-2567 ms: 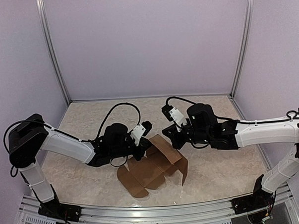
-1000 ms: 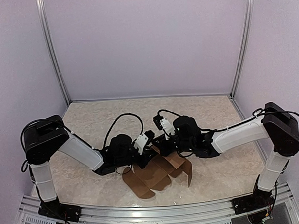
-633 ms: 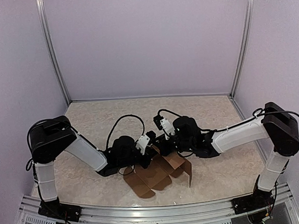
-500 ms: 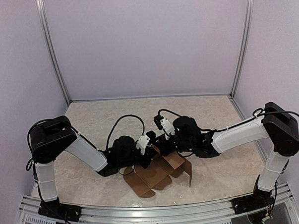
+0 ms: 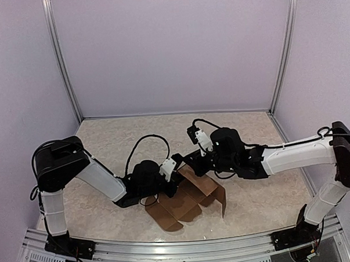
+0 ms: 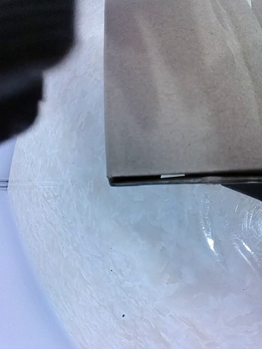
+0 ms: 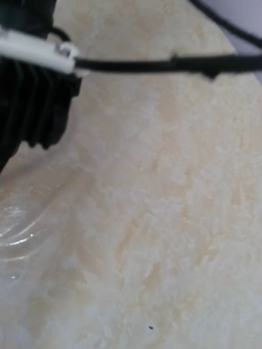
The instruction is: Fold the paper box
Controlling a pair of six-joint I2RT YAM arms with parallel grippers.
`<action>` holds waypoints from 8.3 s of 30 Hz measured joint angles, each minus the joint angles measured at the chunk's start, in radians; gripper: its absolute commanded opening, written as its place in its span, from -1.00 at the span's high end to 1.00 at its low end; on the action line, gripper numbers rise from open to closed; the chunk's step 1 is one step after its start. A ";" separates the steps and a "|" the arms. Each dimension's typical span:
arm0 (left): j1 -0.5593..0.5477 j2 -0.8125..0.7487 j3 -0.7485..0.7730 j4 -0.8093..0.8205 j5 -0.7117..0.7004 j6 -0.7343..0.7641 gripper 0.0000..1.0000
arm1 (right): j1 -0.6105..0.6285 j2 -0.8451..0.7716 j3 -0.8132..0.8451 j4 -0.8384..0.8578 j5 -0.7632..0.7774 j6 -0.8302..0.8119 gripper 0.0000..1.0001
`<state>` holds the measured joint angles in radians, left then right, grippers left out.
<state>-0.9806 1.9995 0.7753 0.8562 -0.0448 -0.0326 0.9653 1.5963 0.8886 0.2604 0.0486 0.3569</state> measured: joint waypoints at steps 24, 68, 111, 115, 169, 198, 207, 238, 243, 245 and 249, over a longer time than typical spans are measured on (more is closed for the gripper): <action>-0.016 -0.004 0.006 -0.018 -0.057 0.010 0.57 | 0.000 -0.034 -0.087 -0.050 0.004 0.031 1.00; 0.037 0.189 0.045 0.366 0.065 -0.109 0.50 | 0.000 -0.034 -0.088 -0.046 -0.002 0.062 1.00; 0.004 0.175 0.037 0.295 -0.094 -0.069 1.00 | 0.000 -0.019 -0.084 -0.031 -0.015 0.069 1.00; -0.001 0.173 0.039 0.284 -0.102 -0.050 1.00 | 0.000 -0.019 -0.083 -0.023 -0.016 0.075 1.00; -0.052 -0.058 0.124 -0.390 -0.488 -0.422 1.00 | -0.011 -0.207 -0.089 -0.256 0.113 0.056 1.00; -0.045 -0.065 0.225 -0.571 -0.347 -0.551 1.00 | -0.013 -0.051 -0.052 -0.128 0.090 0.108 1.00; -0.034 -0.079 0.225 -0.572 -0.283 -0.603 1.00 | -0.013 -0.052 -0.052 -0.076 0.117 0.121 1.00; 0.135 -0.289 0.066 -0.346 -0.010 -0.837 1.00 | 0.192 -0.513 -0.272 0.082 0.089 -0.044 1.00; 0.135 -0.354 0.045 -0.301 0.026 -0.881 1.00 | 0.198 -0.565 -0.348 0.160 0.105 -0.080 1.00; 0.135 -0.374 0.039 -0.274 0.050 -0.907 1.00 | 0.198 -0.567 -0.359 0.183 0.117 -0.089 1.00; 0.135 -0.396 0.035 -0.237 0.089 -0.945 1.00 | 0.199 -0.567 -0.359 0.236 0.128 -0.106 1.00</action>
<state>-0.8455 1.6035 0.8101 0.6197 0.0444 -0.9771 1.1641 1.0290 0.5297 0.4961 0.1768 0.2504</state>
